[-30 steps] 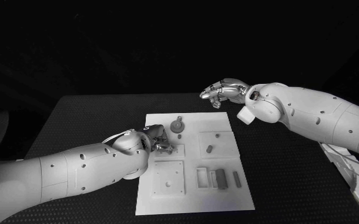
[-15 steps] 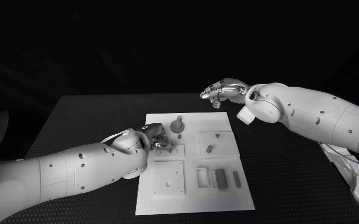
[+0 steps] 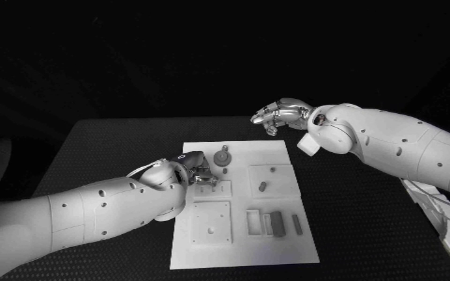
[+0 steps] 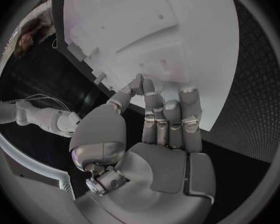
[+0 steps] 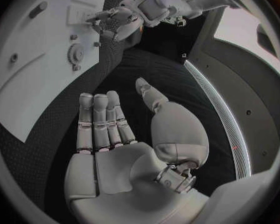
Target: Assemble the parts on the task board
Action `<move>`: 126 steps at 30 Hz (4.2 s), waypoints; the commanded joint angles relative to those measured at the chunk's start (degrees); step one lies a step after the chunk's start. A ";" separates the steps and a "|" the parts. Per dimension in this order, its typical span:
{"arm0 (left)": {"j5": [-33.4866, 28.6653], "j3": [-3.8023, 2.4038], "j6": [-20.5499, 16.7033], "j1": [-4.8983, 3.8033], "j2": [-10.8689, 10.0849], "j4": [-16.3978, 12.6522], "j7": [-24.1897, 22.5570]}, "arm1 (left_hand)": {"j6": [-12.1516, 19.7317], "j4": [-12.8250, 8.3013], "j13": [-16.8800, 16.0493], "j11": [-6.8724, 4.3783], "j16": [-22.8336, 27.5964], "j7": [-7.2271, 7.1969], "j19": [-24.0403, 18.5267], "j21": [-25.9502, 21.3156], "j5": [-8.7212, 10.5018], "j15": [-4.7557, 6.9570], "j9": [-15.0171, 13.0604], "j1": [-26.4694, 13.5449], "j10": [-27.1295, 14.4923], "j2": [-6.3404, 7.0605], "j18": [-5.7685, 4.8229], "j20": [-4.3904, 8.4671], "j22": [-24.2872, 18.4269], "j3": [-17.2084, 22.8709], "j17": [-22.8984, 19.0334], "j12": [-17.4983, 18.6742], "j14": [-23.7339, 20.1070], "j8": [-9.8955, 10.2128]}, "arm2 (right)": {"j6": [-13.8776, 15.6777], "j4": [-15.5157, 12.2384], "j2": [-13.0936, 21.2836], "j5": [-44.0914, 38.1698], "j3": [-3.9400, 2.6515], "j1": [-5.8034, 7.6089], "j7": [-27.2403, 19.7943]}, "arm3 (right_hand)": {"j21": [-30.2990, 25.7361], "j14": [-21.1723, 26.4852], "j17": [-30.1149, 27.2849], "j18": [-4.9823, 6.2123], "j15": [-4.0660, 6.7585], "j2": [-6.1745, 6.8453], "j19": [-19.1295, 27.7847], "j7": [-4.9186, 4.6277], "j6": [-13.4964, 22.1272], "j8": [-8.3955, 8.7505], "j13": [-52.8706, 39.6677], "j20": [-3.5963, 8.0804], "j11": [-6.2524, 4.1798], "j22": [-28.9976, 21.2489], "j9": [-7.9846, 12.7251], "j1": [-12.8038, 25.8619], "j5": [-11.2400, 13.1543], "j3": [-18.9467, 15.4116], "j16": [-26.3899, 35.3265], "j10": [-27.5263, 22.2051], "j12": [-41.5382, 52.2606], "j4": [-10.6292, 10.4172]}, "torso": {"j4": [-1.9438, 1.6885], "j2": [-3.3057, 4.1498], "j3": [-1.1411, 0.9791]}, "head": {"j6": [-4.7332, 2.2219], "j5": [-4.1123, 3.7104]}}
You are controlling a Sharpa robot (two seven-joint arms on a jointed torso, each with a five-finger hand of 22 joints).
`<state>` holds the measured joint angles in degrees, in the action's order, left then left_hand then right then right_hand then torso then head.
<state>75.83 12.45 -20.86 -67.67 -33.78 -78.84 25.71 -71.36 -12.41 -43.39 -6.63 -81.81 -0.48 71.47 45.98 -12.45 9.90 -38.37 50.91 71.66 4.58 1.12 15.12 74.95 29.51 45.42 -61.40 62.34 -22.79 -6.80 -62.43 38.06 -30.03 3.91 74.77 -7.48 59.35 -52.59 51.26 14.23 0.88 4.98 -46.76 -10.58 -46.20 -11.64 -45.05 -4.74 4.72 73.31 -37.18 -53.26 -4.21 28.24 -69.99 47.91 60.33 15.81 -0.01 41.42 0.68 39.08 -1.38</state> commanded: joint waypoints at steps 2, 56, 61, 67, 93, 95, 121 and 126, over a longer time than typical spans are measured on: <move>-0.03 0.05 0.25 0.00 0.39 0.34 -0.48 | -0.23 -2.20 -0.03 -0.05 -0.24 -0.08 0.27 0.28 -0.14 0.54 -0.08 2.90 0.41 -2.35 2.29 0.30 1.06 2.48 0.03 -0.25 0.34 -0.19 | -0.79 -0.14 0.03 -0.25 -0.03 -0.04 -0.37 | -0.19 0.19 -0.07 0.77 0.10 -0.11 -0.24 -0.45 0.16 0.05 0.07 -0.30 0.10 0.06 0.07 0.48 0.31 -0.15 -0.40 -0.44 0.21 -0.18 | -0.04 -0.01 -0.01 | 0.00 0.06; -0.09 0.45 1.70 0.39 0.82 0.88 -0.22 | 0.22 2.48 -0.15 0.11 0.26 0.07 0.19 -0.33 1.14 0.82 0.11 1.11 0.10 4.19 2.46 0.39 0.84 2.15 0.10 0.21 0.11 -0.12 | -0.81 0.00 -0.01 -0.25 -0.03 -0.05 -0.36 | -0.22 0.23 -0.21 0.77 0.10 -0.05 -0.25 -0.45 0.16 0.06 0.27 -0.29 0.09 0.07 0.10 0.54 0.32 -0.14 -0.47 -0.48 0.33 -0.19 | 0.00 0.01 0.04 | 0.51 0.04; -0.20 0.45 1.81 0.39 0.76 0.88 -0.21 | 0.28 3.35 -0.16 0.12 0.28 0.08 0.19 -0.39 1.20 0.85 0.12 0.96 0.07 5.11 2.47 0.40 0.85 2.21 0.12 0.26 0.08 -0.13 | -0.83 0.00 -0.02 -0.25 -0.03 -0.06 -0.35 | -0.22 0.24 -0.22 0.77 0.10 -0.04 -0.24 -0.45 0.17 0.07 0.29 -0.28 0.10 0.07 0.10 0.54 0.32 -0.14 -0.47 -0.49 0.34 -0.19 | 0.02 -0.01 0.04 | 0.49 0.04; -0.38 0.45 2.09 0.39 0.71 0.77 -0.29 | 0.30 4.72 -0.19 0.11 0.27 0.07 0.23 -0.44 1.30 0.89 0.09 0.77 0.08 6.33 2.50 0.42 0.87 2.37 0.17 0.27 0.07 -0.20 | -0.87 0.03 -0.03 -0.25 -0.03 -0.07 -0.35 | -0.23 0.25 -0.23 0.77 0.10 -0.03 -0.24 -0.45 0.17 0.07 0.31 -0.28 0.10 0.07 0.10 0.55 0.32 -0.14 -0.47 -0.50 0.35 -0.19 | 0.00 0.00 0.06 | 0.55 0.05; -0.70 0.45 1.93 0.40 0.61 0.84 -0.09 | 0.52 8.99 -0.33 0.09 0.23 0.06 0.11 -0.52 2.78 0.98 -0.03 -1.16 -0.03 8.51 2.60 0.50 0.96 2.02 0.30 0.32 -0.06 -0.34 | -0.84 0.01 -0.01 -0.26 -0.03 -0.10 -0.30 | -0.25 0.27 -0.30 0.77 0.10 0.01 -0.23 -0.46 0.18 0.08 0.41 -0.29 0.10 0.08 0.12 0.61 0.32 -0.14 -0.50 -0.52 0.40 -0.21 | 0.04 0.00 0.04 | 0.42 0.09; -0.71 0.45 1.97 0.40 0.60 0.84 -0.10 | 0.52 9.17 -0.34 0.09 0.23 0.05 0.10 -0.53 2.94 0.99 -0.04 -1.24 -0.03 8.58 2.61 0.50 0.96 2.01 0.30 0.32 -0.07 -0.35 | -0.85 0.01 -0.01 -0.26 -0.03 -0.10 -0.29 | -0.25 0.27 -0.30 0.77 0.10 0.01 -0.23 -0.46 0.18 0.08 0.42 -0.29 0.10 0.08 0.12 0.61 0.32 -0.14 -0.50 -0.52 0.40 -0.22 | 0.04 0.00 0.04 | 0.46 0.06; -1.07 0.45 3.60 0.40 0.49 0.81 0.35 | 0.87 9.89 -0.38 0.18 0.27 0.16 -0.16 -0.60 3.59 1.00 -0.05 -1.60 -0.30 9.57 2.63 0.49 0.99 1.72 0.34 0.40 -0.32 -0.26 | -0.82 -0.04 0.01 -0.27 -0.03 -0.12 -0.24 | -0.27 0.30 -0.37 0.77 0.09 0.03 -0.23 -0.46 0.19 0.09 0.52 -0.29 0.11 0.09 0.13 0.65 0.32 -0.13 -0.54 -0.54 0.46 -0.24 | 0.04 0.00 0.01 | 0.64 0.14; -1.07 0.45 3.46 0.41 0.50 0.85 0.46 | 1.01 10.05 -0.40 0.24 0.28 0.21 -0.28 -0.63 3.62 0.99 -0.05 -1.81 -0.42 9.68 2.63 0.49 1.00 1.44 0.36 0.41 -0.45 -0.23 | -0.79 -0.06 0.02 -0.27 -0.03 -0.12 -0.24 | -0.28 0.30 -0.39 0.77 0.09 0.04 -0.22 -0.47 0.19 0.09 0.54 -0.29 0.11 0.09 0.13 0.68 0.32 -0.13 -0.54 -0.54 0.47 -0.25 | 0.05 -0.01 0.00 | 0.55 0.15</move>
<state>75.03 12.92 -17.99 -67.27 -33.34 -77.91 26.10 -70.60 -2.50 -43.74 -6.34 -81.80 -0.34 71.33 45.54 -9.07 10.93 -38.37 49.14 71.54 13.58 2.25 15.05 74.93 30.94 45.75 -61.19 62.32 -22.96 -6.87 -62.42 38.08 -30.04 3.91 74.69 -7.39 59.35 -52.52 50.96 14.23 0.95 4.98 -46.76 -10.53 -46.00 -11.64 -44.60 -4.74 4.92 73.32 -37.11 -53.26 -4.21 28.24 -70.22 47.70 60.54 15.81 0.02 41.41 0.69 39.69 -1.23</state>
